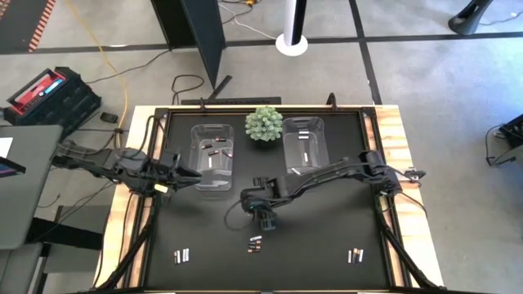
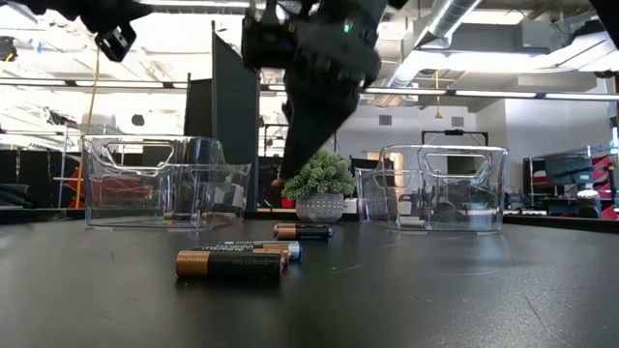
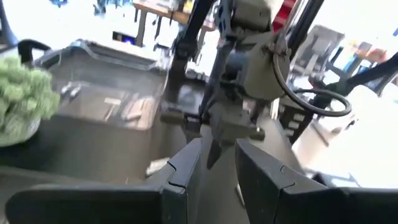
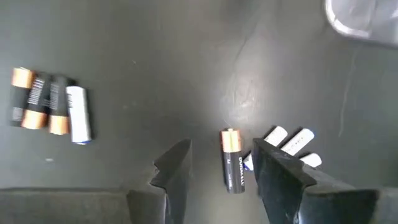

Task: Sort batteries
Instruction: Put the black-brown battery into the left transparent bin

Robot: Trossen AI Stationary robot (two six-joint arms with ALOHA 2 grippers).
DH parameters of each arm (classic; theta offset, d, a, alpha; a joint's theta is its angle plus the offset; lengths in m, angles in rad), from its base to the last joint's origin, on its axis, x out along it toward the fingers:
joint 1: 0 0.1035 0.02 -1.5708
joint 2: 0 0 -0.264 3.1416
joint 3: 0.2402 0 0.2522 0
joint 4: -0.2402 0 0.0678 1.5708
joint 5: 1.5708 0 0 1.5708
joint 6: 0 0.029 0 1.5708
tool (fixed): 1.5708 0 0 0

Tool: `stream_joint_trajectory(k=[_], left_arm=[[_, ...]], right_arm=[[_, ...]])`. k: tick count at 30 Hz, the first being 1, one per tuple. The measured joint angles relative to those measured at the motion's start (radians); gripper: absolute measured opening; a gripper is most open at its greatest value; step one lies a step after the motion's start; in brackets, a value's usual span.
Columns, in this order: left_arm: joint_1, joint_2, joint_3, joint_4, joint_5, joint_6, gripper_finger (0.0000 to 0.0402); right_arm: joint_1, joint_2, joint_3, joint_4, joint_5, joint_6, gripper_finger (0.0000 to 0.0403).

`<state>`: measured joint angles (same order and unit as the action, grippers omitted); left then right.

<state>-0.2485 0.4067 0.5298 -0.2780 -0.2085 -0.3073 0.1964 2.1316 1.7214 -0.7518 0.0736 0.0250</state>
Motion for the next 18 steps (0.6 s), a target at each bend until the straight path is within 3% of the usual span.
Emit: stream_joint_trajectory(k=[13,18], left_arm=[[0.000,-0.014,0.000,-0.100,-0.001,-0.015,0.0091],[0.000,-0.014,0.000,-0.094,0.000,-0.127,0.0091]], right_arm=[[-0.027,0.052,0.000,-0.003,-0.027,0.020,0.0169],[-0.029,0.048,0.000,-0.004,-0.027,0.088,0.0168]])
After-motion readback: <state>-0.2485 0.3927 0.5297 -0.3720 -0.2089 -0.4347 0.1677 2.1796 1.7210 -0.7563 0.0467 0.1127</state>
